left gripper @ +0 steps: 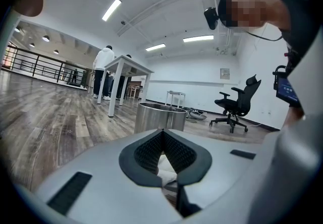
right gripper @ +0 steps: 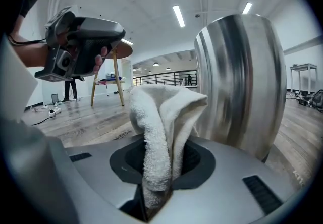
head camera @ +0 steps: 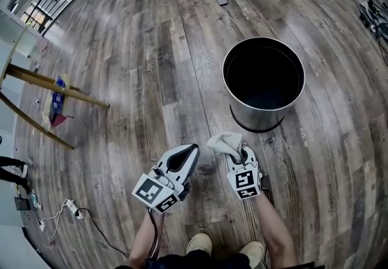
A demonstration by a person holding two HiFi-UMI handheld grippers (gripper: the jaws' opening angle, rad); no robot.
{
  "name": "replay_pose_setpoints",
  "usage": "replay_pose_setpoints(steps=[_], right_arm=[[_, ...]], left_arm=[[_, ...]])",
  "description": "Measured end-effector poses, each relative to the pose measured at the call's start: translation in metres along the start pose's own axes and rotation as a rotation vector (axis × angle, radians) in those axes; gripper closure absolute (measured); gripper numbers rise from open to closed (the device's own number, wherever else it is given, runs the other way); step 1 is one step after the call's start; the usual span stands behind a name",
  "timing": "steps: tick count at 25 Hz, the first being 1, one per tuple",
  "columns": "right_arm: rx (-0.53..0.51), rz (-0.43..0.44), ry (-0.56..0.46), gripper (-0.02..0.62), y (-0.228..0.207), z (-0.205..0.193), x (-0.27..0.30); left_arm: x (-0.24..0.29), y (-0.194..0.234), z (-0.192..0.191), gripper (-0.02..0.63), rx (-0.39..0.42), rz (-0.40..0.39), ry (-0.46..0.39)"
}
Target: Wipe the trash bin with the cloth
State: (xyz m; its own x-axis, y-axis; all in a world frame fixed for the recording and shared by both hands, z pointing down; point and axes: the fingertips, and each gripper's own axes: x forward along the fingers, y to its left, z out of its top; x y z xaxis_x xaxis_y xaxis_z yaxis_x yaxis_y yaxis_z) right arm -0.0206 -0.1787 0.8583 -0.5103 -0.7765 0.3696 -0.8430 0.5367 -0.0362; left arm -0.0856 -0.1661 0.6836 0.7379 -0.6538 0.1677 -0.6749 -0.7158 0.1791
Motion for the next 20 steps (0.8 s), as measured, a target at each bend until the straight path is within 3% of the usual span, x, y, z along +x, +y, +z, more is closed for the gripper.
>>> replay_pose_setpoints(steps=[7, 20], right_arm=[[0.065, -0.028, 0.128, 0.511, -0.018, -0.043, 0.024], [0.071, -0.088, 0.125, 0.512, -0.038, -0.043, 0.023]], left_arm=[[-0.005, 0.006, 0.001, 0.606, 0.003, 0.012, 0.002], [-0.004, 0.005, 0.002, 0.606, 0.010, 0.011, -0.004]])
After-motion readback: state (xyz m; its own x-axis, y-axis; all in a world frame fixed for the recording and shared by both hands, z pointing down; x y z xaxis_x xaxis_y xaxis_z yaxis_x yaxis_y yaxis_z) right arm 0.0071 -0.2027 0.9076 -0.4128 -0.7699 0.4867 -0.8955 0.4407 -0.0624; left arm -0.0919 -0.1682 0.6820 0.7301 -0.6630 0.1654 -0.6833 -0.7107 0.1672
